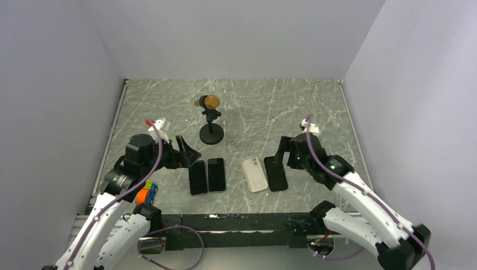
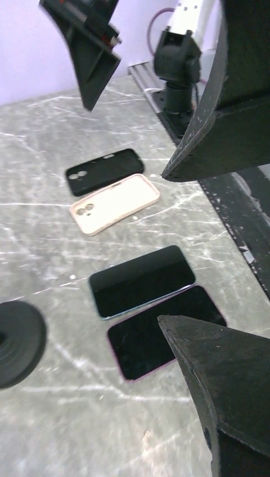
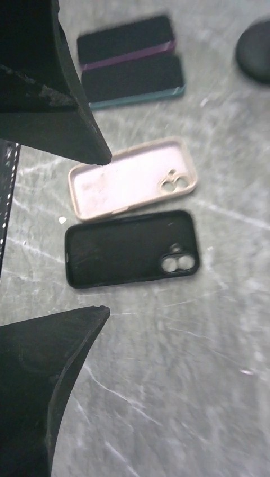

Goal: Take the phone out of the phone case
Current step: Place the phone case at the center of the board, then reset both arms

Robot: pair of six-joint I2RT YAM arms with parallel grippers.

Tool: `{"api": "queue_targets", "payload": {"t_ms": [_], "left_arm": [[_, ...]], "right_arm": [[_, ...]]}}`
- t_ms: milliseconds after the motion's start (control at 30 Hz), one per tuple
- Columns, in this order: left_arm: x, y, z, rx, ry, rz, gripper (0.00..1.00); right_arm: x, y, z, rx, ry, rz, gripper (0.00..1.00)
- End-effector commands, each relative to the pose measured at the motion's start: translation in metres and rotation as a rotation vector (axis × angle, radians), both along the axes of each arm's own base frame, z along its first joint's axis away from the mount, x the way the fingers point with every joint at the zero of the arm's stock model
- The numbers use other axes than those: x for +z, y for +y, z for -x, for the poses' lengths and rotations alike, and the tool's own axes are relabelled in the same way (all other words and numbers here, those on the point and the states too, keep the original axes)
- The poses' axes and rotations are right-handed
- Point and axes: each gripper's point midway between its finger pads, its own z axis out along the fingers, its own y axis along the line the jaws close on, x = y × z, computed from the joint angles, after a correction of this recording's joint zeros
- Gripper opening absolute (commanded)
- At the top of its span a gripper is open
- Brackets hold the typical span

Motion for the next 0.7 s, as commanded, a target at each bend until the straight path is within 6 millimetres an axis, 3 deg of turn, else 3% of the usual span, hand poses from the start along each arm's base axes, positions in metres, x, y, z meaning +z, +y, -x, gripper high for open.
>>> {"api": "queue_targets", "payload": {"t_ms": [0,167,300,400,500,567,667], "left_arm": [[0.054,0.029,-0.006,0.154,-0.189,-0.008,0.91],[0.111,0.071,0.004,0.329,-0.429,-0.005,0.95],[0.158,0.097,0.02,0.412,-0.615,-0.013,0.98],[0.179,0.108,0.029,0.434,-0.691,-0.032,0.99],[0.189,0.113,0.033,0.444,-0.717,-0.055,0.99],[0.19,0.115,0.034,0.449,-0.717,-0.061,0.99],[0.191,0.113,0.034,0.442,-0.719,-0.054,0.98]], "right_arm": [[0.08,-0.023,-0.008,-0.099,-0.281,-0.076,1.0],[0.159,-0.065,0.009,-0.176,-0.575,-0.118,1.0],[0.199,-0.099,0.026,-0.264,-0.702,-0.114,1.0],[0.219,-0.11,0.036,-0.282,-0.756,-0.135,1.0],[0.234,-0.103,0.045,-0.202,-0.816,-0.177,1.0],[0.233,-0.097,0.046,-0.153,-0.848,-0.177,1.0],[0.225,-0.106,0.046,-0.206,-0.836,-0.166,1.0]]}}
